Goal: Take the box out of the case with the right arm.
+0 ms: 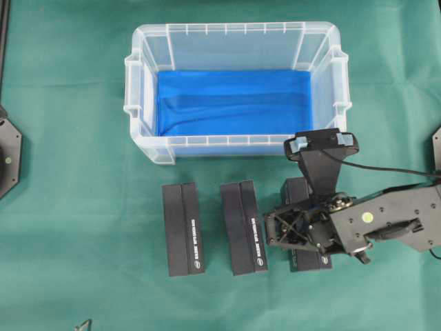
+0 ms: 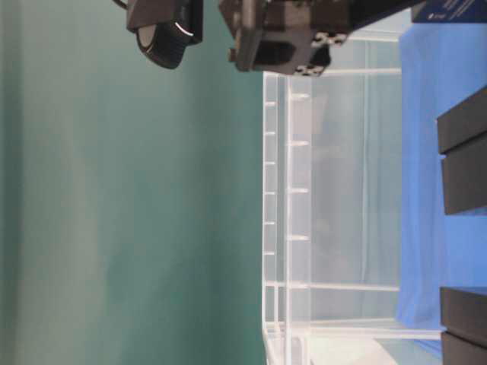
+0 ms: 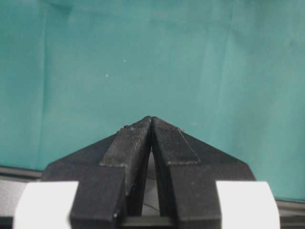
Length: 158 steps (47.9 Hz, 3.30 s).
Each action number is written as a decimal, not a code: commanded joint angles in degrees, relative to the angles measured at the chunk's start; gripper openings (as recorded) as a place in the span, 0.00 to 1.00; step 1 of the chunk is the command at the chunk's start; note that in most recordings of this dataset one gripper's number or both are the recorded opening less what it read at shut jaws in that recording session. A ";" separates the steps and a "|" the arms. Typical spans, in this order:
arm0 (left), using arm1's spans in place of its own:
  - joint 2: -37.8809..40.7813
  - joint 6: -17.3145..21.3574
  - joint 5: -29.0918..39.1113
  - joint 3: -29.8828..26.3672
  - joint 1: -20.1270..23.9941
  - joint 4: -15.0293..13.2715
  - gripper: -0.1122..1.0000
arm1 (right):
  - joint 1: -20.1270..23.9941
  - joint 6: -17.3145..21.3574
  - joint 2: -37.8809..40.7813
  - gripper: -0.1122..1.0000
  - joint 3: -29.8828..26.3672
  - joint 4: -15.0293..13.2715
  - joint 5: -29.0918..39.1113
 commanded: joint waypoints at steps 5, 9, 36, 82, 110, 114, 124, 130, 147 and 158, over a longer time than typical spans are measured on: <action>0.18 0.00 -0.35 -0.53 0.09 0.09 0.12 | 0.09 0.09 -0.97 0.71 -0.70 0.18 -0.09; 0.18 0.09 -0.35 -0.53 0.09 0.18 0.12 | 0.09 0.09 -0.97 0.85 -0.79 0.18 -0.26; 0.18 0.00 -0.35 -0.53 0.18 0.18 0.12 | -0.26 0.09 -2.29 0.91 -2.99 0.18 1.14; 0.09 0.00 -0.35 -0.53 0.18 0.09 0.12 | -1.58 -3.78 -7.38 0.90 -21.01 -4.22 29.79; 0.18 0.00 -0.26 -0.53 0.18 0.18 0.12 | -0.44 0.70 -21.71 0.90 -3.96 -3.16 26.81; 0.18 0.00 -0.26 -0.53 0.18 0.09 0.12 | 0.44 2.64 -25.22 0.90 -0.26 -3.08 26.81; 0.18 0.00 -0.18 -0.53 0.18 0.09 0.12 | 2.37 6.33 -30.85 0.90 5.63 -2.02 26.63; 0.18 0.00 -0.18 -0.53 0.18 0.18 0.12 | 2.46 6.15 -31.20 0.90 6.24 -1.85 26.63; 0.18 0.00 -0.26 -0.53 0.18 0.09 0.12 | 0.26 3.96 -31.03 0.90 6.24 -2.99 26.10; 0.18 0.00 -0.18 -0.53 0.18 0.09 0.12 | -10.11 -8.88 -32.52 0.90 8.00 -3.60 26.02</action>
